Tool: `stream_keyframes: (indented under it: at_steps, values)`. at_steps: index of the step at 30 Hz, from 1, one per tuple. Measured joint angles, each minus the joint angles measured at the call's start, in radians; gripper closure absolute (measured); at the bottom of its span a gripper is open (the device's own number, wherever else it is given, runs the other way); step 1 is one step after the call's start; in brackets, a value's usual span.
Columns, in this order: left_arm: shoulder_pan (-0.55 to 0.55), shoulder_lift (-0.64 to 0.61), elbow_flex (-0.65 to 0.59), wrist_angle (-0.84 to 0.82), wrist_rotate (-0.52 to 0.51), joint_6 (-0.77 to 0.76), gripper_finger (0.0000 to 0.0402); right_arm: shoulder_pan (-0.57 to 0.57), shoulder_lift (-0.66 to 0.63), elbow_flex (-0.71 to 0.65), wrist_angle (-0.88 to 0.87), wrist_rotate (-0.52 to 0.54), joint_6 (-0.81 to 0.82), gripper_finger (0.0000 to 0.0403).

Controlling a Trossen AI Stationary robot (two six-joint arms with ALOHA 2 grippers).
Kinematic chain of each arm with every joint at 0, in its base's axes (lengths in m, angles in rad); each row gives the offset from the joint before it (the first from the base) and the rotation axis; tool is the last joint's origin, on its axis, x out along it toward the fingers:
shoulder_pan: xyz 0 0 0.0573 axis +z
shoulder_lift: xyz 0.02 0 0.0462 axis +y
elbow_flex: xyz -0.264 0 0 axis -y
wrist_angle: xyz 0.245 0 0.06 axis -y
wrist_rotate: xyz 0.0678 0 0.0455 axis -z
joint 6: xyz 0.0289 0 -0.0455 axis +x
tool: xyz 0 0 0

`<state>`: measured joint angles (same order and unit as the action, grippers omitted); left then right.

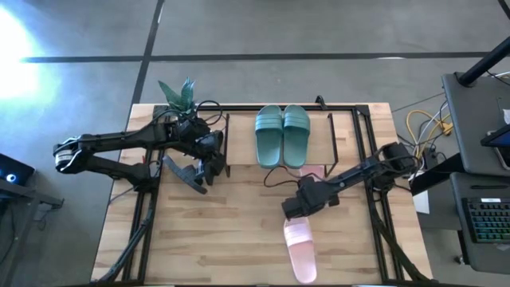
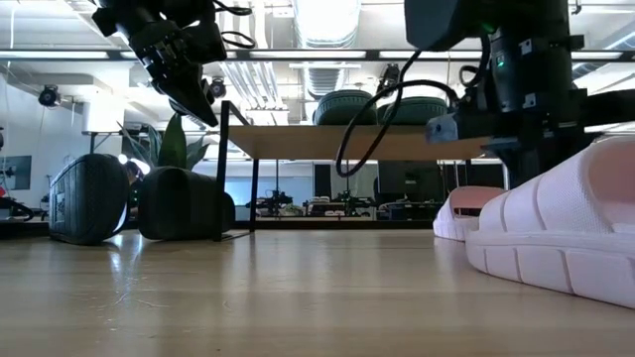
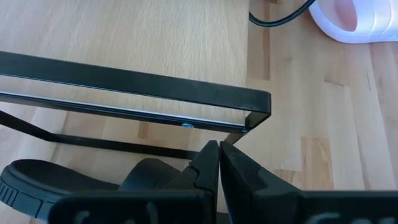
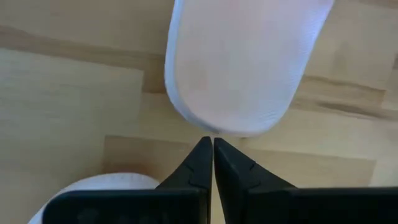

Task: Pick and place slides into the shelf
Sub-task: Put the right pink slipper under the shelf, then put the left pink slipper under the shelf

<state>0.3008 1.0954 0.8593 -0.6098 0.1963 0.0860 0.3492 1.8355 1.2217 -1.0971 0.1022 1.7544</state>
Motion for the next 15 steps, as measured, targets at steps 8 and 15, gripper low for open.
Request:
stream_keyframes:
  at_steps: [8,15]
  values:
    - [0.0,0.0,0.0,0.0,0.0,0.0,0.0402,0.063,-0.053,0.05,0.002,-0.04,-0.014,0.0394]
    - [0.0,0.0,0.0,0.0,0.0,0.0,0.0402,0.194,-0.094,0.146,0.018,-0.017,-0.087,0.0394]
